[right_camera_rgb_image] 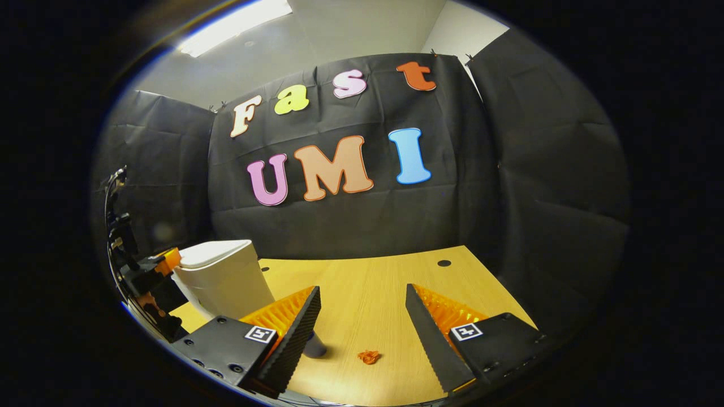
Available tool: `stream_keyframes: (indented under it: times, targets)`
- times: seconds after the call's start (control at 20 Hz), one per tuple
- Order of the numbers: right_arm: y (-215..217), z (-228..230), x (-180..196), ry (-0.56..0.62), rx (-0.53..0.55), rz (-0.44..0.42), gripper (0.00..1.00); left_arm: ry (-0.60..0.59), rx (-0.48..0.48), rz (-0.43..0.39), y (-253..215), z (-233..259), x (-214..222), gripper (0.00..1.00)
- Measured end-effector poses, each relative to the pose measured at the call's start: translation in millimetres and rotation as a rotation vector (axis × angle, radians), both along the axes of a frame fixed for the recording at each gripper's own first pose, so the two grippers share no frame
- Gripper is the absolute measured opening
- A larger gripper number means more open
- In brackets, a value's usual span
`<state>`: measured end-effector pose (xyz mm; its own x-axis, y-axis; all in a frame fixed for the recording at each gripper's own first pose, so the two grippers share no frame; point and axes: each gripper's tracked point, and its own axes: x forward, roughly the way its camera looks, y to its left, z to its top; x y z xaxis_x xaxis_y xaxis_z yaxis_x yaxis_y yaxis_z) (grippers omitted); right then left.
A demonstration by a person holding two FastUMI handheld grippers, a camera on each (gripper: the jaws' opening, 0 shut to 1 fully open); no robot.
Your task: Press the lid of the desktop garbage bin to open it, pick up the crumpled paper on the desktop and throw it into the bin, then pick up the pop can on the desktop and drop it into the bin, and finally close the garbage bin lid.
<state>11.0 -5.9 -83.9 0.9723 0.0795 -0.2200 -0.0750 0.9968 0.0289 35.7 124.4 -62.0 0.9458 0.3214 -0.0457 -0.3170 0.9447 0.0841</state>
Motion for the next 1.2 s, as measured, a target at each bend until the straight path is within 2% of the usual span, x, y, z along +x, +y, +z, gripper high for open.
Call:
stream_keyframes:
  times: [0.1, 0.4, 0.7, 0.8, 0.85, 0.9, 1.0, 1.2]
  targets:
    - [-5.0, -9.1, 0.8, 0.019, -0.018, -0.005, 0.96, -0.023, 0.017, -0.009, -0.5, 16.5, 5.6, 0.0]
    - [-4.7, -56.2, 16.0, 0.142, -0.047, 0.047, 0.96, -0.136, -0.045, -0.041, -10.1, 68.5, -1.6, 0.0]
    - [0.5, -110.7, 38.1, 0.283, -0.049, 0.097, 0.89, -0.136, 0.025, -0.079, -16.3, 85.5, -19.8, 0.0]
    - [1.5, -127.2, 46.7, 0.327, -0.068, 0.113, 0.9, -0.137, 0.013, -0.072, -15.8, 85.8, -24.5, 0.0]
    - [3.1, -135.4, 49.2, 0.351, -0.075, 0.126, 0.84, -0.134, 0.002, -0.063, -15.2, 84.4, -25.6, 0.0]
    - [5.4, -144.5, 51.0, 0.376, -0.081, 0.141, 0.83, -0.125, -0.007, -0.051, -16.9, 80.1, -25.7, 0.0]
    - [10.5, -163.6, 52.7, 0.431, -0.092, 0.169, 0.82, -0.102, -0.023, -0.023, -12.7, 66.7, -39.4, 0.19]
    - [19.8, -195.0, 57.8, 0.514, -0.118, 0.207, 0.82, -0.039, -0.016, 0.051, 8.1, 46.1, -66.2, 0.99]
